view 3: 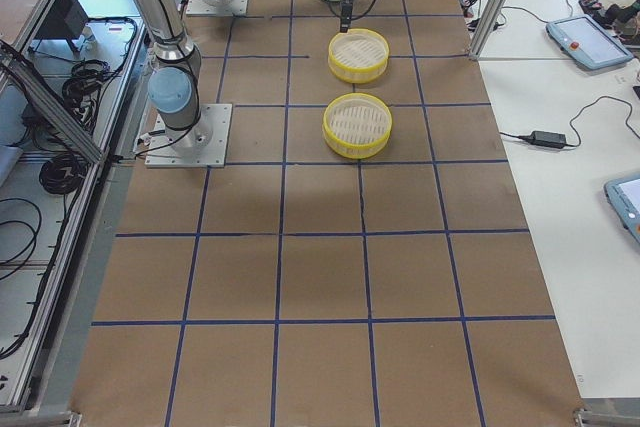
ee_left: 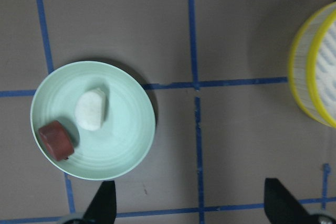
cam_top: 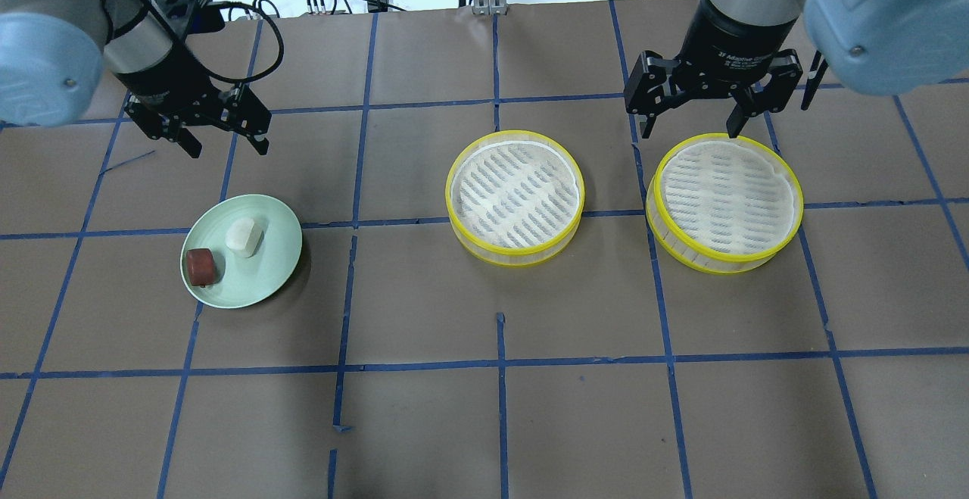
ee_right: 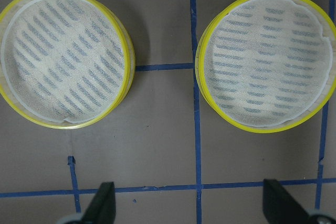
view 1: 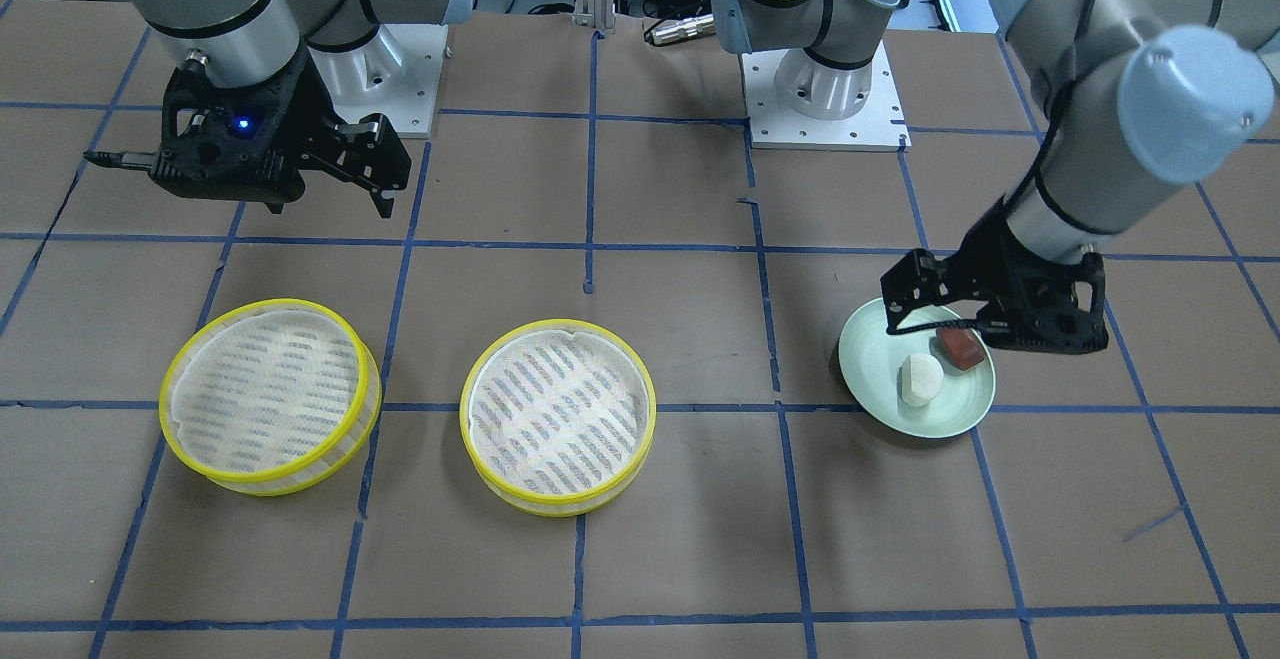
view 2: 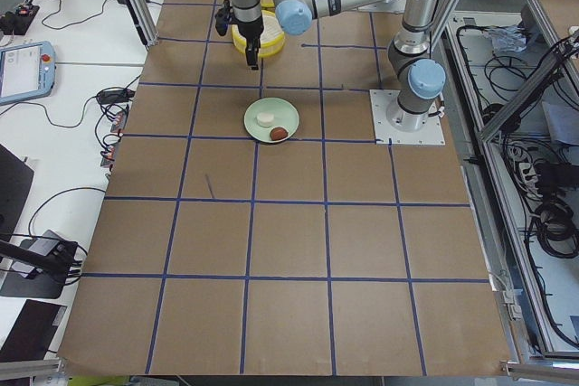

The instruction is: Stack buns with steamer

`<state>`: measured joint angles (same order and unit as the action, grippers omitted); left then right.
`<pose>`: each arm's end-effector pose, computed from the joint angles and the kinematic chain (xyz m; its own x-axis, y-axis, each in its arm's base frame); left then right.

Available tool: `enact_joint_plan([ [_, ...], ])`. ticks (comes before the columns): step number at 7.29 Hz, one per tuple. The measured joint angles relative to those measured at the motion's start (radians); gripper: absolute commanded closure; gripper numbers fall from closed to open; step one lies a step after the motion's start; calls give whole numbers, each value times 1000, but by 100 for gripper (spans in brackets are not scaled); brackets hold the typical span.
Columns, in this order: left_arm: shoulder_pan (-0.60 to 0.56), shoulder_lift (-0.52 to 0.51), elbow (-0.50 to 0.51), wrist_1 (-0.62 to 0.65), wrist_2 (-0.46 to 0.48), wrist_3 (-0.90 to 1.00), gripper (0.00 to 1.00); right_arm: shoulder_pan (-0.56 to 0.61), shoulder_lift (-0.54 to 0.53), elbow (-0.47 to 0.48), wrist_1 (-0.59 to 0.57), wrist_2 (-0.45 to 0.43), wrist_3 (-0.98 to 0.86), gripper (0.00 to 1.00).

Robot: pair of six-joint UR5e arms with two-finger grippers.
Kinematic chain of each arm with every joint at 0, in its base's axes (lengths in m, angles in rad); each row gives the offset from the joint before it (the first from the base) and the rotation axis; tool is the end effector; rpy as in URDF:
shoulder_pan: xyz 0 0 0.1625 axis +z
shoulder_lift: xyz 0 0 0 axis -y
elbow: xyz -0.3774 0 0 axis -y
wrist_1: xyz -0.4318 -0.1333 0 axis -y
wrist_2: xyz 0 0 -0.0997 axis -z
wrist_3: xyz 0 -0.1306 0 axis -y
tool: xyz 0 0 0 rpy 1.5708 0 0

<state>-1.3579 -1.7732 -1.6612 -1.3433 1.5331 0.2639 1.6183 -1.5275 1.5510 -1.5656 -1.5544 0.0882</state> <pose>-0.0125 -0.5964 0.2708 -0.9974 0.0483 0.0533 0.0511 0.9973 0.0532 0.1611 -0.5369 0.3960 -0.9991 0.0411 -0.0138 0.0407 0.9987 0.0300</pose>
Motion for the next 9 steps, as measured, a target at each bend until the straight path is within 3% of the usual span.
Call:
enact_joint_plan([
  [2, 37, -97, -106, 234, 4, 85, 0, 0, 1, 0, -1, -1, -1, 0],
  [3, 57, -123, -137, 283, 4, 110, 0, 1, 2, -1, -2, 0, -1, 0],
  [7, 97, -153, -227, 321, 6, 138, 2, 3, 3, -1, -3, 7, 0, 0],
  [8, 98, -155, -242, 326, 7, 140, 8, 3, 3, -2, -5, 7, 0, 0],
  [9, 98, -163, -248, 330, 8, 141, 40, 3, 3, -3, -9, 8, 0, 0],
])
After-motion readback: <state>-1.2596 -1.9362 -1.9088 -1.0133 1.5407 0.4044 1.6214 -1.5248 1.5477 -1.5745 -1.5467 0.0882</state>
